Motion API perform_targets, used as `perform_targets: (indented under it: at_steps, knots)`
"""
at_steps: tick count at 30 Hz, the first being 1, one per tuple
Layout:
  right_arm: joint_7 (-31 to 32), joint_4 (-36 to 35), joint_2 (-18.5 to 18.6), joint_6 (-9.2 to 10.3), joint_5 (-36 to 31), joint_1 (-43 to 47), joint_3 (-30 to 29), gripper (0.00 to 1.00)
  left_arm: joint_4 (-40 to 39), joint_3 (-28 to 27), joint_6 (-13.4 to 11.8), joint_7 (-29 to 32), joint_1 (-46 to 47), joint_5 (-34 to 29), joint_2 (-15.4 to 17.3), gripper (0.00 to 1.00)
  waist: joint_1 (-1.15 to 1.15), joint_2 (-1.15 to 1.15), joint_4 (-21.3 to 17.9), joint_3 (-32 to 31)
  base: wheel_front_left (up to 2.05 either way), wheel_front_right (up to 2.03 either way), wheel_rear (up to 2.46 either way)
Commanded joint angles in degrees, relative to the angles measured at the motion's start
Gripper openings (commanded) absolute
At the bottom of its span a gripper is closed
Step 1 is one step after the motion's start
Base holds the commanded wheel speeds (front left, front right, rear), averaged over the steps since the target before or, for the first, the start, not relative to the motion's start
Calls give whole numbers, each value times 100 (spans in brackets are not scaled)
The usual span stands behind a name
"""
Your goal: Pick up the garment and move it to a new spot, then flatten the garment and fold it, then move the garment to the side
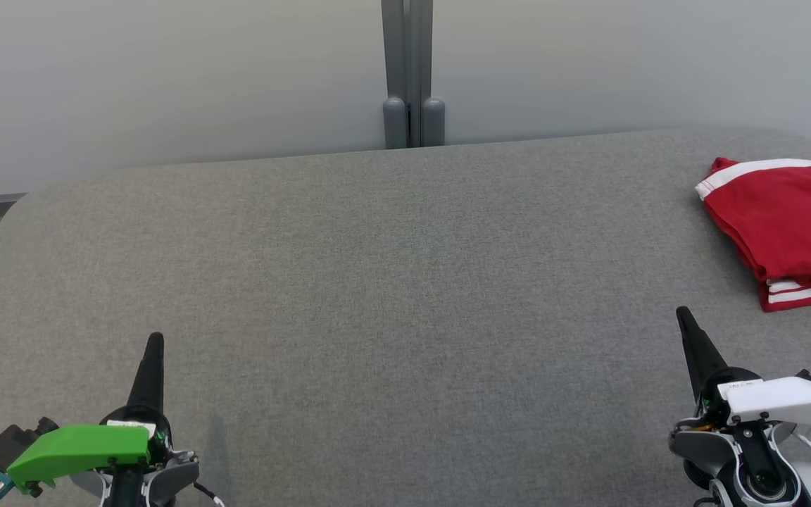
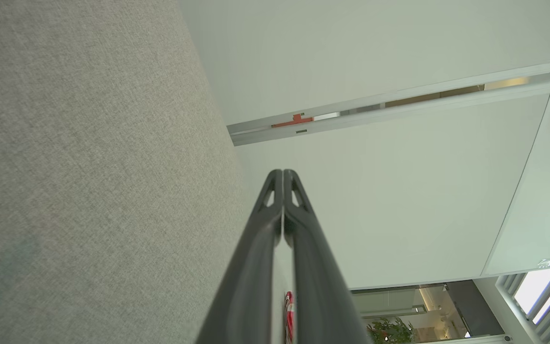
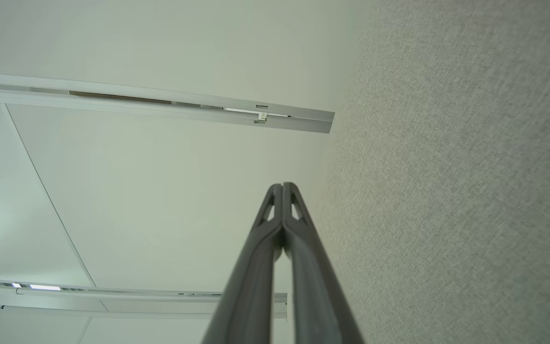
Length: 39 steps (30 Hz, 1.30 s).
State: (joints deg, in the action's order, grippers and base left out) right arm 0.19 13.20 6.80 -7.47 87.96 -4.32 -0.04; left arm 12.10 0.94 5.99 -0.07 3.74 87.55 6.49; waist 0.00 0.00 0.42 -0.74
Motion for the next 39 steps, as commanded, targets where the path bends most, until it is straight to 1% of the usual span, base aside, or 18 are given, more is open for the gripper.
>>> perform_targets:
  at_steps: [1,22,39]
  knots:
    - [30,6,30,-3,124,-110,-29,0,11,-44,34,33,140,144,63,0,0,0,-3,5,0,0,0]
    - [212,98,31,-3,955,-242,-111,0,147,-209,128,219,312,1000,87,0,0,0,-42,72,0,0,0]
    - [214,94,20,-3,912,-244,-117,0,145,-225,114,244,292,951,59,0,0,0,-42,72,0,0,0]
